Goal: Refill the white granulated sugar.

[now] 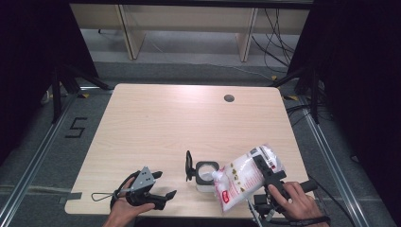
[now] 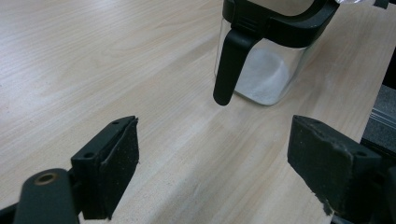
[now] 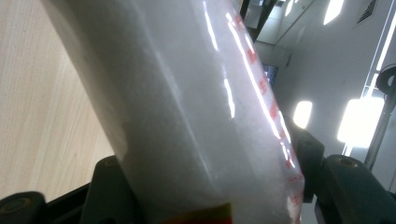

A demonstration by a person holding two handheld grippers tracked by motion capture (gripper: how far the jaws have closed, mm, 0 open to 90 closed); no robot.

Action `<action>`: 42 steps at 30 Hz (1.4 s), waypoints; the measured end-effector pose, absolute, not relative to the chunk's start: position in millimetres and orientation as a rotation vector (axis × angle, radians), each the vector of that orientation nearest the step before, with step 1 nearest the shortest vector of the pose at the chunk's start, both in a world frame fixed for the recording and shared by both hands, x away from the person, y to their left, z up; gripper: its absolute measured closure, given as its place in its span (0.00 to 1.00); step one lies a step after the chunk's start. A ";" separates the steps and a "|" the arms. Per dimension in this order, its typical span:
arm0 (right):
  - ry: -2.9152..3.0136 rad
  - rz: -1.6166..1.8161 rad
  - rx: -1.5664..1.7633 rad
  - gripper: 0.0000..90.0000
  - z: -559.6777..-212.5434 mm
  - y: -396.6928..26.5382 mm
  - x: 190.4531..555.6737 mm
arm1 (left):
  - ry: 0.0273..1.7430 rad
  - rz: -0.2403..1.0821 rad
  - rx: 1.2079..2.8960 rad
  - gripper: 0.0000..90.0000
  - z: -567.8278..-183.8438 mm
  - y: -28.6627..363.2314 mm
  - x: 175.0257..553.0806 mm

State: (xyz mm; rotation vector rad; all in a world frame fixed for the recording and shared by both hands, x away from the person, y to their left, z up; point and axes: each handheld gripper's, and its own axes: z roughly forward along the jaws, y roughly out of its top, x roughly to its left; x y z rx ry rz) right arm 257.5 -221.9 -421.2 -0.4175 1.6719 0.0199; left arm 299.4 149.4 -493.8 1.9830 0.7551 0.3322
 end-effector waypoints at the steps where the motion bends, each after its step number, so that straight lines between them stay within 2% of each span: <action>1: 1.670 0.018 -0.434 0.49 -420.8 -221.6 258.3 | 0.751 0.335 1.992 0.18 -493.9 149.9 299.5; 42: 1.646 0.002 -0.414 0.51 -424.3 -221.2 254.6 | 0.754 0.331 1.990 0.18 -493.0 149.9 299.3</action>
